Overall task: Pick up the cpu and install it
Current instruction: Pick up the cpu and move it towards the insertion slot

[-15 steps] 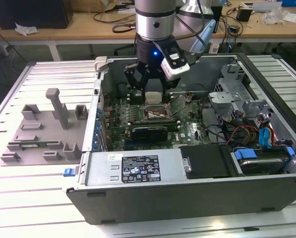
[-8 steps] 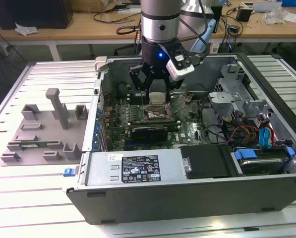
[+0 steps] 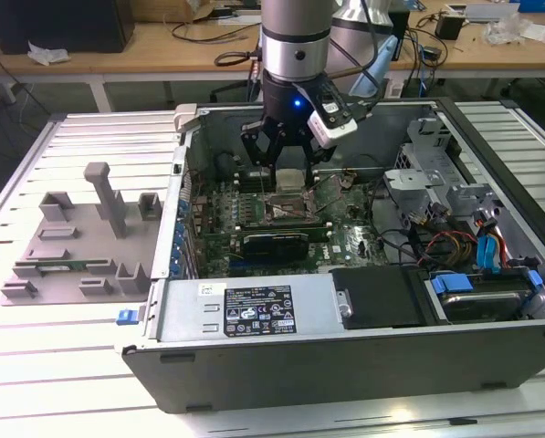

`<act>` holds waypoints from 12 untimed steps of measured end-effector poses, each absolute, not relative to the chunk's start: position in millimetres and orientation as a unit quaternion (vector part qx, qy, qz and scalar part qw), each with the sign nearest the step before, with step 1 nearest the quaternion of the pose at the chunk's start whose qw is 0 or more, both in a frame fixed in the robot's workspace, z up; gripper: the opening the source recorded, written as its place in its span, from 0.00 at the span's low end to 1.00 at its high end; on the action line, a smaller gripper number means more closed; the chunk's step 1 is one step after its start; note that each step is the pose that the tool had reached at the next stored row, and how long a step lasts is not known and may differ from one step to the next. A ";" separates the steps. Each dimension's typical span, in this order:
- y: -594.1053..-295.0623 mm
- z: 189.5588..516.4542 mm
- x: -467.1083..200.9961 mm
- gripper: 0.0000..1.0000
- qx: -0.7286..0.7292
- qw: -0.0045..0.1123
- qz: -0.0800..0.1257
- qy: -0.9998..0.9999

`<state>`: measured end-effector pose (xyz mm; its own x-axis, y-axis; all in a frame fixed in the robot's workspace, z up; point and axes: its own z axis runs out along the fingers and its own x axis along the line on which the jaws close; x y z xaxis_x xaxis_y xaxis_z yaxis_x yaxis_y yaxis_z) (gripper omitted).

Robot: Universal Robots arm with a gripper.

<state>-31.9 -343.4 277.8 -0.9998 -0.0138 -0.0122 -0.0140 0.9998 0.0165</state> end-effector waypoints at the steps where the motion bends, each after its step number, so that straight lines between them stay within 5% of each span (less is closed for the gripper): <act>1: -342.0 276.8 -31.9 0.55 -0.006 0.006 0.008 1.000; 12: -325.6 265.5 -31.9 0.55 0.007 0.006 0.008 1.000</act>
